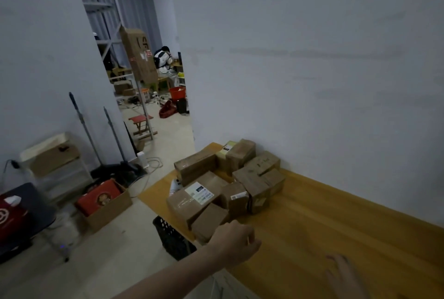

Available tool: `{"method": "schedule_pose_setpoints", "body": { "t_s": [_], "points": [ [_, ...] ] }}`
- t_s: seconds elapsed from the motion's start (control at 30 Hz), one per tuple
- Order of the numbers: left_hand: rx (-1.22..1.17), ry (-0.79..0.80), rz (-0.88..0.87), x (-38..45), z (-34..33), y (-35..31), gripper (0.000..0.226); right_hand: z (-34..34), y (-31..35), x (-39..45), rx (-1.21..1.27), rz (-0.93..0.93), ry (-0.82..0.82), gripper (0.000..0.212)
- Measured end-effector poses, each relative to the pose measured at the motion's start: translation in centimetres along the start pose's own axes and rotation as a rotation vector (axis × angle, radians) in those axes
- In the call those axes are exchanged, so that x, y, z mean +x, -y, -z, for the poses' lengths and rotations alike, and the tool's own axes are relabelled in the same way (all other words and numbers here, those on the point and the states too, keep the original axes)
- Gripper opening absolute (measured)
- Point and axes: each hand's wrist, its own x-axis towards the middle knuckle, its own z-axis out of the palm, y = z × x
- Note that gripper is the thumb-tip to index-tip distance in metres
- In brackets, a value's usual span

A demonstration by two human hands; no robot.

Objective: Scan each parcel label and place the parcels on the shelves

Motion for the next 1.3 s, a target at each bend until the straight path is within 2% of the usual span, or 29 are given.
{"method": "schedule_pose_setpoints", "body": {
  "t_s": [0.1,0.17,0.3,0.37,0.47,0.53,0.67,0.8,0.9,1.0,1.3],
  "points": [
    [-0.005,0.069,-0.002,1.7,0.3,3.6,0.036,-1.2,3.7,2.6,-0.084,-0.058,0.137,0.034],
    [-0.006,0.097,0.005,3.0,1.2,6.3,0.034,-2.7,5.6,5.5,-0.092,-0.042,0.143,0.035],
    [-0.065,0.053,0.043,5.0,3.4,12.4,0.027,-6.1,9.8,11.1,-0.042,-0.011,0.16,0.035],
    [-0.021,0.028,0.097,6.3,4.2,15.9,0.029,-8.1,12.2,14.1,-0.03,0.035,0.168,0.035],
    [0.044,0.009,0.185,8.8,5.6,20.4,0.031,-11.1,16.1,17.9,-0.007,0.107,0.269,0.03],
    [0.038,-0.006,0.252,9.9,6.2,22.7,0.032,-13.3,18.2,19.2,-0.007,0.152,0.332,0.028],
    [0.05,-0.033,0.319,12.2,6.5,27.0,0.033,-17.9,21.5,20.7,0.042,0.219,0.335,0.025],
    [0.082,0.0,0.277,14.6,6.2,30.6,0.031,-21.1,23.3,21.9,0.025,0.213,0.39,0.026],
    [0.086,0.021,0.232,16.4,5.7,33.2,0.028,-22.9,24.4,22.7,0.025,0.163,0.371,0.037],
    [0.077,0.066,0.181,18.2,5.5,35.7,0.032,-24.4,25.3,23.7,0.038,0.111,0.357,0.038],
    [0.104,0.164,-0.056,22.0,9.0,45.5,0.038,-32.1,29.9,25.0,0.07,-0.184,0.142,0.044]
  ]
}}
